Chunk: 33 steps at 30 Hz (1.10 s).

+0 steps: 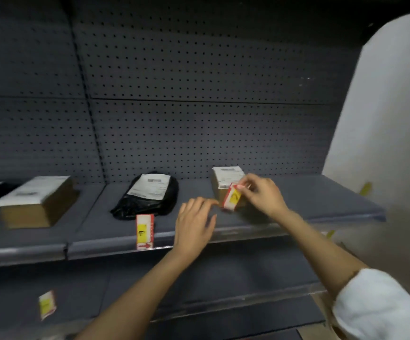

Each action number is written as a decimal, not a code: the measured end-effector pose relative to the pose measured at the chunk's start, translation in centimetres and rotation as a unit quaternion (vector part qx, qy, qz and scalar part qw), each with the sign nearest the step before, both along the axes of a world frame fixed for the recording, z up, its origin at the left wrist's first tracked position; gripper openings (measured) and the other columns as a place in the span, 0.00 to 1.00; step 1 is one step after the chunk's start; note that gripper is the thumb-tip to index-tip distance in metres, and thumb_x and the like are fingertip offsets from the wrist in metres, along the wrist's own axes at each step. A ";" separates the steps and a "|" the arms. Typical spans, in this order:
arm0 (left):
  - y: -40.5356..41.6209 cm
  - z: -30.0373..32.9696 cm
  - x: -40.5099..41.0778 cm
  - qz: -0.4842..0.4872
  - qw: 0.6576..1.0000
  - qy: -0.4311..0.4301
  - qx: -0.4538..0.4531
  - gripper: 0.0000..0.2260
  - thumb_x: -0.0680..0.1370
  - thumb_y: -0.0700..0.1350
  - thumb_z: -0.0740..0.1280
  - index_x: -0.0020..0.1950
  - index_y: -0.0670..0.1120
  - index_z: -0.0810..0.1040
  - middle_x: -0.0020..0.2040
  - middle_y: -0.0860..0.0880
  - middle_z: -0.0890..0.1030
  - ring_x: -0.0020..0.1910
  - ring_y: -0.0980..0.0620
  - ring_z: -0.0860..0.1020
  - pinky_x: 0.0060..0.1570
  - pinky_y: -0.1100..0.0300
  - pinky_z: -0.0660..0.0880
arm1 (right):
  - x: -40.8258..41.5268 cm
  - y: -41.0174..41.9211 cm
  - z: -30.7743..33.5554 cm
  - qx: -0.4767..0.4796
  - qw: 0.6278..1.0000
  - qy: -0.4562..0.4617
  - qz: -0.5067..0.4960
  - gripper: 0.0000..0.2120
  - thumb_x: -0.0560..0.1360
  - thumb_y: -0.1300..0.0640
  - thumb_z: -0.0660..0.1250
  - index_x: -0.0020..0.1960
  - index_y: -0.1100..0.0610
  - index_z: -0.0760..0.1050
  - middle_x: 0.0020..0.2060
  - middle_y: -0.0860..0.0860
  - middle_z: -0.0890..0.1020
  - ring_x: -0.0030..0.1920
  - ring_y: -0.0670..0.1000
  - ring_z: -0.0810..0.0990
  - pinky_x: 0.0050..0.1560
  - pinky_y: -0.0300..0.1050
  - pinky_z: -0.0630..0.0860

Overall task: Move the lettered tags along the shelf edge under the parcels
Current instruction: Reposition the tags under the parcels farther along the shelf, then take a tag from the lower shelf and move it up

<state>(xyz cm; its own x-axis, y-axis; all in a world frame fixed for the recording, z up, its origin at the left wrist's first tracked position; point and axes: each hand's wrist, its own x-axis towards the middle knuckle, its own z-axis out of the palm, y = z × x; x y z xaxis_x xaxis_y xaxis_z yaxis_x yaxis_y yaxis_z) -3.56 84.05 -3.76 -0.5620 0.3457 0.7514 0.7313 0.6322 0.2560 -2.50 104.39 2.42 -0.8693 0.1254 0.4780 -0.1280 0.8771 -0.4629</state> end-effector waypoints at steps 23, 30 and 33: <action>-42.1 -2.2 -2.8 0.251 0.939 -0.121 -0.201 0.18 0.70 0.46 0.73 0.55 0.48 0.70 0.51 0.46 0.73 0.50 0.46 0.72 0.50 0.53 0.69 | -6.9 -42.9 -2.0 -0.035 0.966 -0.020 0.255 0.04 0.73 0.48 0.68 0.45 0.45 0.76 0.38 0.42 0.81 0.42 0.48 0.79 0.48 0.46 0.74; -43.6 -4.0 -3.3 0.188 0.966 -0.116 -0.132 0.12 0.71 0.41 0.72 0.50 0.45 0.72 0.49 0.44 0.74 0.45 0.46 0.73 0.44 0.53 0.74 | -6.0 -45.5 -3.4 -0.038 0.975 -0.058 0.211 0.05 0.73 0.48 0.68 0.47 0.48 0.76 0.41 0.46 0.83 0.46 0.51 0.79 0.51 0.52 0.77; -43.6 -4.5 -3.0 0.179 0.973 -0.105 -0.103 0.09 0.70 0.41 0.72 0.46 0.45 0.74 0.46 0.45 0.74 0.43 0.46 0.73 0.44 0.53 0.73 | -5.8 -45.5 -3.3 -0.067 0.979 -0.014 0.191 0.03 0.73 0.50 0.68 0.45 0.47 0.76 0.39 0.45 0.82 0.41 0.47 0.80 0.47 0.45 0.76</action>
